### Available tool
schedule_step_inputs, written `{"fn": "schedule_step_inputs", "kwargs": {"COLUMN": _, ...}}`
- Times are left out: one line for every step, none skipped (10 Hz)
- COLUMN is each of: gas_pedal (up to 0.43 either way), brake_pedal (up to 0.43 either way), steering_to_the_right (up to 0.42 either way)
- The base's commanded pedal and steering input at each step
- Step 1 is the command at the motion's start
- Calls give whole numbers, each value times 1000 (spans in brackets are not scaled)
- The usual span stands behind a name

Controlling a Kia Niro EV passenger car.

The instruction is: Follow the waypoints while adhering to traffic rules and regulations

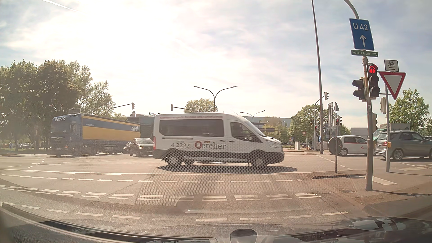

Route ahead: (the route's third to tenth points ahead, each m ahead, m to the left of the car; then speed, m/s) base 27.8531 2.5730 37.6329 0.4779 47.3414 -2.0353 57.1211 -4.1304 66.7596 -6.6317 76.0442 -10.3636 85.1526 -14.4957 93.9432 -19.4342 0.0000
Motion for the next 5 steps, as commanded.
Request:
{"fn": "schedule_step_inputs", "kwargs": {"gas_pedal": 0, "brake_pedal": 250, "steering_to_the_right": 14}}
{"fn": "schedule_step_inputs", "kwargs": {"gas_pedal": 0, "brake_pedal": 256, "steering_to_the_right": 14}}
{"fn": "schedule_step_inputs", "kwargs": {"gas_pedal": 0, "brake_pedal": 256, "steering_to_the_right": 14}}
{"fn": "schedule_step_inputs", "kwargs": {"gas_pedal": 0, "brake_pedal": 256, "steering_to_the_right": 14}}
{"fn": "schedule_step_inputs", "kwargs": {"gas_pedal": 0, "brake_pedal": 256, "steering_to_the_right": 14}}
